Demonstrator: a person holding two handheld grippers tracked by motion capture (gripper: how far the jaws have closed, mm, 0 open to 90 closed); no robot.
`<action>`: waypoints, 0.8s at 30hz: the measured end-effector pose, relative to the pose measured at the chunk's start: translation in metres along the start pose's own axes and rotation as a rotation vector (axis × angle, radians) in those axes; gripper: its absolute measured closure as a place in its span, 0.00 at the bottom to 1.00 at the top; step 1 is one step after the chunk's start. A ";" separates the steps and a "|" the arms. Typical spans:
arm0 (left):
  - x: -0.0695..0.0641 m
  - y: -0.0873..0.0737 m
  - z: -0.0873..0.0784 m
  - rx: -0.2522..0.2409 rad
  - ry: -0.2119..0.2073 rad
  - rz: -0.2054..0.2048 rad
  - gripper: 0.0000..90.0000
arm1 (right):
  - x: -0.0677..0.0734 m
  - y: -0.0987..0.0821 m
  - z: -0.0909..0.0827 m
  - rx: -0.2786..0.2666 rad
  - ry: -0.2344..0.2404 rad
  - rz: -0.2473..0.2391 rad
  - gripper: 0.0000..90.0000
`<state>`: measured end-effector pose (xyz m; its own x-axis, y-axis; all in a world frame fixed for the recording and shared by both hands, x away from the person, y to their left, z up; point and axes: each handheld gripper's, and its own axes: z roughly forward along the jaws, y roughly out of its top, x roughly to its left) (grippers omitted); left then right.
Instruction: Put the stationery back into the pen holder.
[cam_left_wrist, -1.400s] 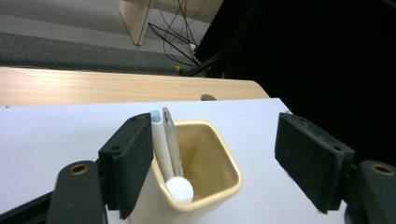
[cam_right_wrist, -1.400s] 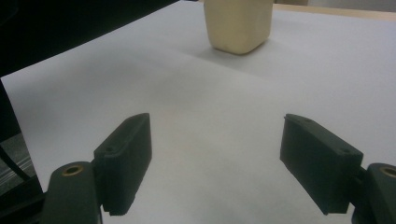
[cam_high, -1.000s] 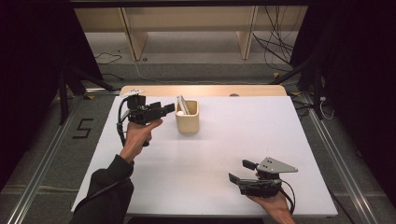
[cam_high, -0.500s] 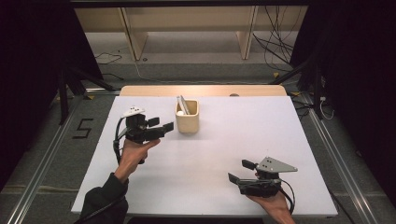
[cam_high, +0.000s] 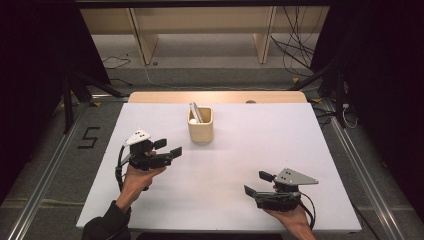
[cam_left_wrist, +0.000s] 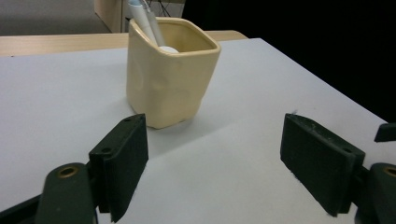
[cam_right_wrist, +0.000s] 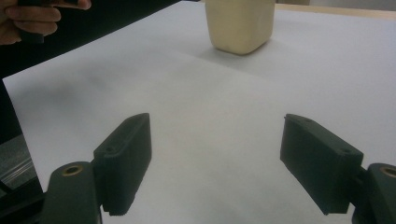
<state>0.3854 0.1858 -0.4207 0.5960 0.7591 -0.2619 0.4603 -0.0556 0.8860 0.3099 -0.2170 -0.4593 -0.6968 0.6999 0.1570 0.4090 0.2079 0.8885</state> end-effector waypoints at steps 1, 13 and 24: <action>-0.002 -0.002 0.000 0.009 -0.001 0.016 0.25 | 0.000 0.000 0.000 -0.001 -0.001 0.000 0.28; -0.013 -0.029 0.001 0.047 -0.029 0.087 0.24 | -0.001 -0.001 -0.003 -0.009 -0.010 -0.001 0.28; -0.014 -0.046 -0.010 0.025 -0.043 0.105 0.23 | -0.001 -0.002 -0.004 -0.009 -0.012 0.003 0.28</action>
<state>0.3489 0.1841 -0.4535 0.6692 0.7196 -0.1853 0.4102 -0.1498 0.8996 0.3080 -0.2210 -0.4596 -0.6885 0.7085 0.1551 0.4059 0.1992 0.8919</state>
